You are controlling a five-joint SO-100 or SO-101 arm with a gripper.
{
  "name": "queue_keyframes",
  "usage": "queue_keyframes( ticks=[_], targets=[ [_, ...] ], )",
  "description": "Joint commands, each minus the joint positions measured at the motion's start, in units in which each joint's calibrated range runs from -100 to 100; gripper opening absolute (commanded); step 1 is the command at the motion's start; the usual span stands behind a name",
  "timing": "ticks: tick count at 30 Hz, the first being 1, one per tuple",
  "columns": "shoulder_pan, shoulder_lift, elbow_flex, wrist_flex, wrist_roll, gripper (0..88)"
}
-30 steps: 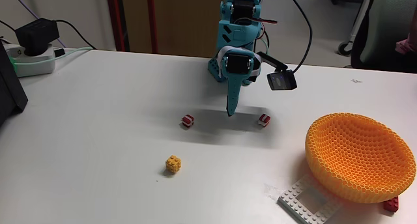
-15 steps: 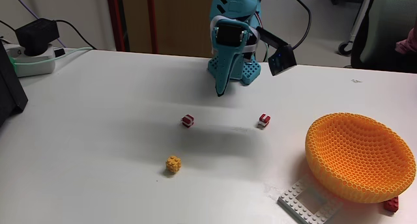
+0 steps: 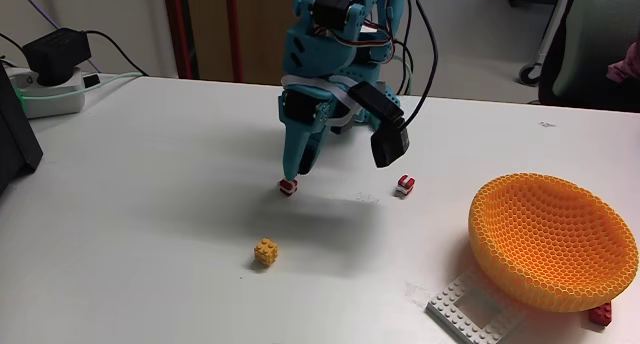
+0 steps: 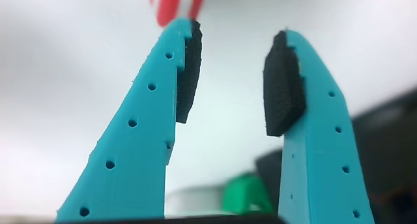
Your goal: Pick only small cubed objects and place them into the bowl
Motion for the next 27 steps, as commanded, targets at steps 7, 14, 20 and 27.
queue_keyframes(
  ticks=[7, 14, 20, 27],
  targets=[
    [4.7, 11.3, -7.3, 0.1, -1.5, 22.3],
    [5.3, 14.7, -7.5, -0.9, -1.6, 22.4],
    [5.2, 16.7, -7.3, -2.2, -1.0, 19.6],
    [6.0, 18.5, -6.9, -4.0, 0.0, 14.4]
  ],
)
